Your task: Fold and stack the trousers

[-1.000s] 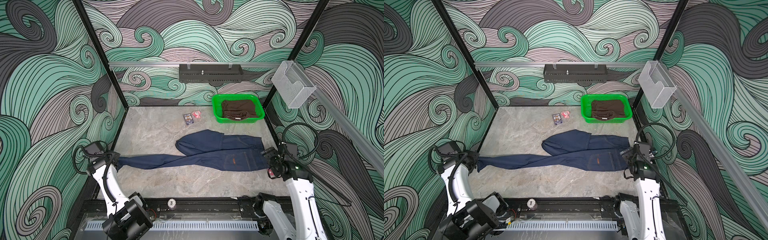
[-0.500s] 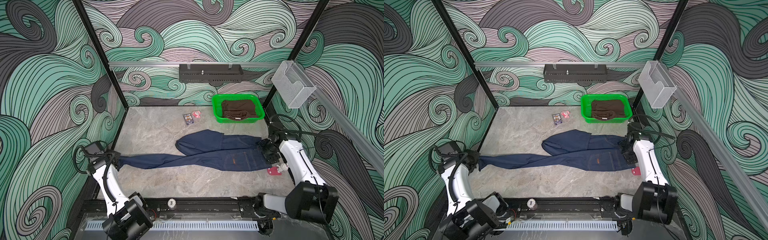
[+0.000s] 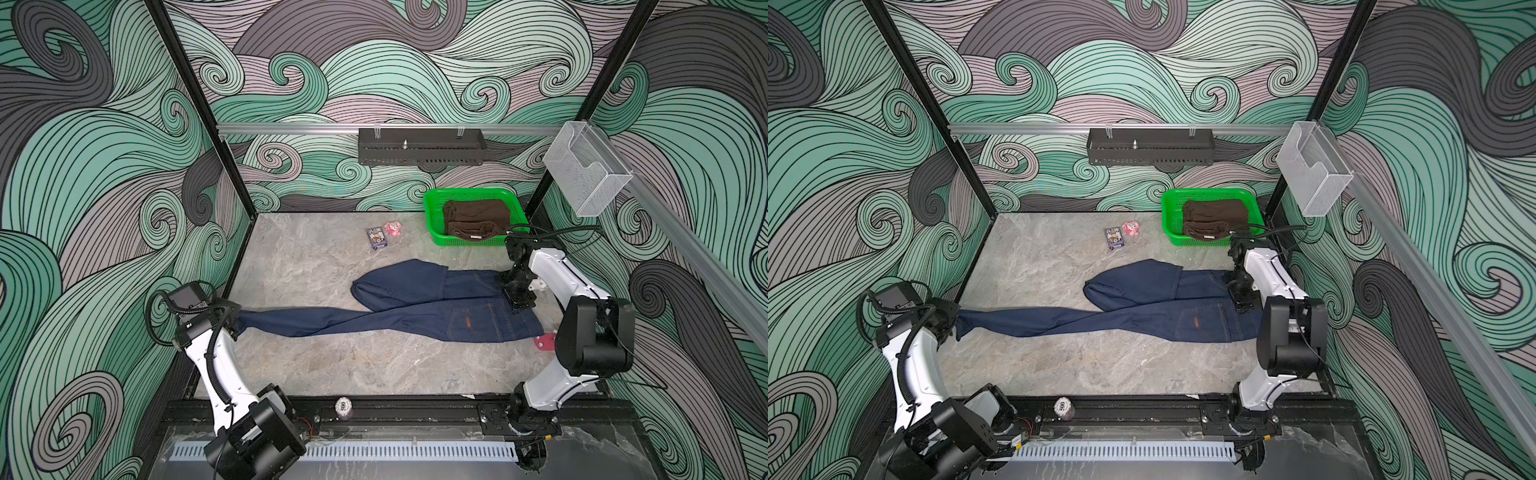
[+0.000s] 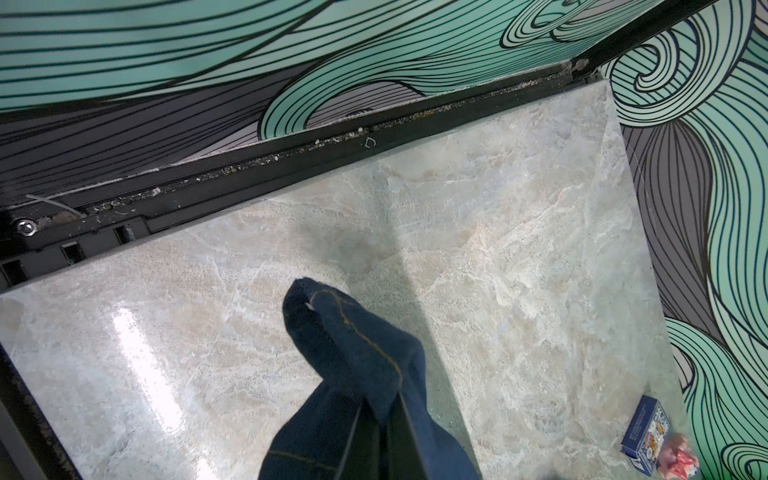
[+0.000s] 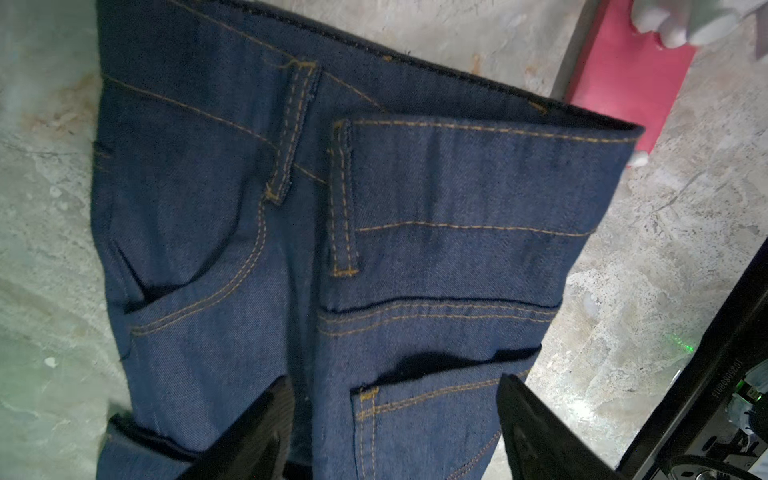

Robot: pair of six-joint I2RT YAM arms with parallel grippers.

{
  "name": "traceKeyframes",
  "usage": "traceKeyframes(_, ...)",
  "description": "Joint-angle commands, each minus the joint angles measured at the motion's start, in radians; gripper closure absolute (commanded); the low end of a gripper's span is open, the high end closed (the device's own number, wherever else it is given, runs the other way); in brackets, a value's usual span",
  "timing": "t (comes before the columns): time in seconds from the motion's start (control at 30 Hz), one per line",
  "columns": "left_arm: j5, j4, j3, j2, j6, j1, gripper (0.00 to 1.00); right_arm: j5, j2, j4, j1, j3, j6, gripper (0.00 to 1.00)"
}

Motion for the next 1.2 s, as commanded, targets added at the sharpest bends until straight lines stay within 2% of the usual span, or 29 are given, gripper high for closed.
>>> traceKeyframes(0.0,0.000,0.017,0.028,-0.020,0.017,0.005,1.00,0.036,0.054,-0.023,0.003,0.036,0.037,0.24)
traceKeyframes(0.2,0.007,0.019,0.029,-0.019,0.017,0.005,1.00,-0.001,0.143,0.025,0.003,0.053,0.042,0.28)
traceKeyframes(0.3,0.008,0.020,0.030,-0.017,0.017,0.005,1.00,-0.015,0.163,0.044,0.004,0.042,0.044,0.35)
traceKeyframes(0.37,0.008,0.020,0.031,-0.016,0.017,0.005,1.00,-0.021,0.156,0.055,0.004,0.024,0.042,0.45)
traceKeyframes(0.43,0.008,0.020,0.031,-0.013,0.017,0.006,1.00,-0.010,0.125,0.059,0.003,-0.005,0.042,0.66)
traceKeyframes(0.5,0.008,0.021,0.035,-0.010,0.020,0.006,1.00,-0.003,0.073,0.057,0.002,-0.028,0.037,0.81)
traceKeyframes(0.57,0.001,0.016,0.045,-0.004,0.022,0.007,1.00,0.007,0.005,0.058,-0.003,-0.046,0.022,0.91)
traceKeyframes(0.77,-0.068,-0.064,0.125,0.059,0.007,0.007,1.00,0.024,-0.240,0.022,-0.052,-0.115,-0.059,0.90)
traceKeyframes(0.93,-0.052,-0.007,0.101,0.075,-0.010,0.008,1.00,0.021,-0.399,0.024,-0.094,-0.256,-0.103,0.94)
traceKeyframes(1.07,-0.010,0.090,0.077,0.092,-0.026,0.008,1.00,0.011,-0.388,0.057,-0.098,-0.307,-0.126,0.94)
traceKeyframes(1.17,0.026,0.089,0.121,0.157,-0.054,0.007,1.00,-0.013,-0.333,0.086,-0.097,-0.300,-0.131,0.94)
